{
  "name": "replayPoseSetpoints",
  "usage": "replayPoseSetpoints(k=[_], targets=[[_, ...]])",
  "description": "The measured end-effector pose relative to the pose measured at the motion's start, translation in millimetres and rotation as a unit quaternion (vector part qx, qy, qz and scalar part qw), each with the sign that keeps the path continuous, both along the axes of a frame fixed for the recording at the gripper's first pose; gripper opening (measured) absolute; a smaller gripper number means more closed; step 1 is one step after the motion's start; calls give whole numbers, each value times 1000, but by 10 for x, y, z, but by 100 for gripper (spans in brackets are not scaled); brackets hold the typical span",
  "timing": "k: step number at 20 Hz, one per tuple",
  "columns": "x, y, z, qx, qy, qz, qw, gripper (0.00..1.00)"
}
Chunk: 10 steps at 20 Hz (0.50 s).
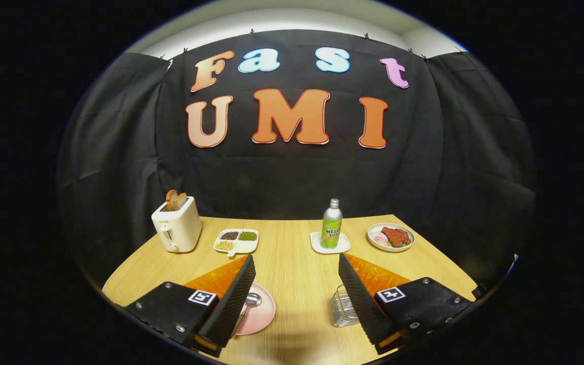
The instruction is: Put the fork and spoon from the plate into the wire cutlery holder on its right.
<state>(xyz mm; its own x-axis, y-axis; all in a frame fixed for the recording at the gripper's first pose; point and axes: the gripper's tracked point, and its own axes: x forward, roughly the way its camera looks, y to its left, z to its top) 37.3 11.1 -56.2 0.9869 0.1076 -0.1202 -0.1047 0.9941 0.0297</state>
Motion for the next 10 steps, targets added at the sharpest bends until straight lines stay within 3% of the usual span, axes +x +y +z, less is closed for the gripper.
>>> replayPoseSetpoints(k=[10], targets=[[-102,802,-797,-30,69,20,997,98]])
